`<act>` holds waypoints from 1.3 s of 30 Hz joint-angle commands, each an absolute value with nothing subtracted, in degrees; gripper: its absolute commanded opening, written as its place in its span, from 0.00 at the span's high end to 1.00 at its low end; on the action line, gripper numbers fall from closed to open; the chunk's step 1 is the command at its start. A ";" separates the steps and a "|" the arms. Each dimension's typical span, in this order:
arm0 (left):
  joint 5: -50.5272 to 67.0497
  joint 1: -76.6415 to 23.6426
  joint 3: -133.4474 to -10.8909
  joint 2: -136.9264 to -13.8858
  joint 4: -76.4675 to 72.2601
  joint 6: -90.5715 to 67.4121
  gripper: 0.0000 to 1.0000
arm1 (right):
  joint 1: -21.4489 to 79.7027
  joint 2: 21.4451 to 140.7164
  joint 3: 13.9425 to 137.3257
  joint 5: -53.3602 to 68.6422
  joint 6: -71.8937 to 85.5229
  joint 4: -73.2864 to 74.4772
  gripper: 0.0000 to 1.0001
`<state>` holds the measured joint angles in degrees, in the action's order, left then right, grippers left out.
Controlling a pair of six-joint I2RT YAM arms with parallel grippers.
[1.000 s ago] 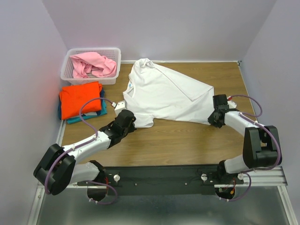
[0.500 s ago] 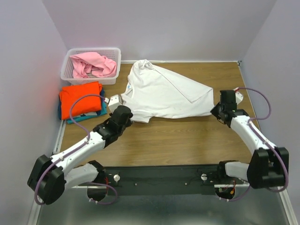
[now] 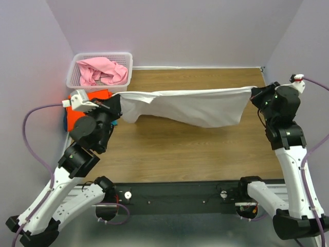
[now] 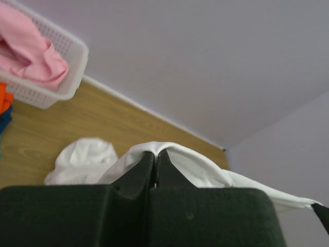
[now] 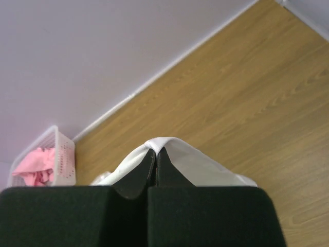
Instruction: Fold and stack the t-shirts
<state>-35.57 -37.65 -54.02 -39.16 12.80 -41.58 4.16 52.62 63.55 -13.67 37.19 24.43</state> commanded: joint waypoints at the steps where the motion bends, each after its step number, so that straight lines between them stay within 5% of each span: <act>1: -37.89 -37.79 -60.62 -37.18 9.05 -33.58 1.00 | 4.04 49.75 70.04 -14.77 34.28 29.70 0.99; 9: -30.51 -37.79 -74.43 -35.25 7.56 -25.06 1.00 | 4.13 45.62 81.38 -11.34 32.35 32.69 0.99; 25: 2.98 -37.27 -94.56 -33.75 7.73 -18.90 1.00 | 4.04 38.41 100.19 -6.68 31.64 40.34 0.99; 33: 4.31 -34.80 -94.75 -35.68 8.00 -19.34 1.00 | 4.04 38.41 99.32 -5.54 31.99 41.31 0.99; 39: -15.08 -34.63 -85.18 -42.00 3.70 -17.32 1.00 | 4.13 42.96 90.54 -9.57 32.43 40.17 0.99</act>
<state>-2.20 -34.94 -89.06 -36.25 6.59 -19.75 4.43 38.22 95.24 -5.04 32.99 38.48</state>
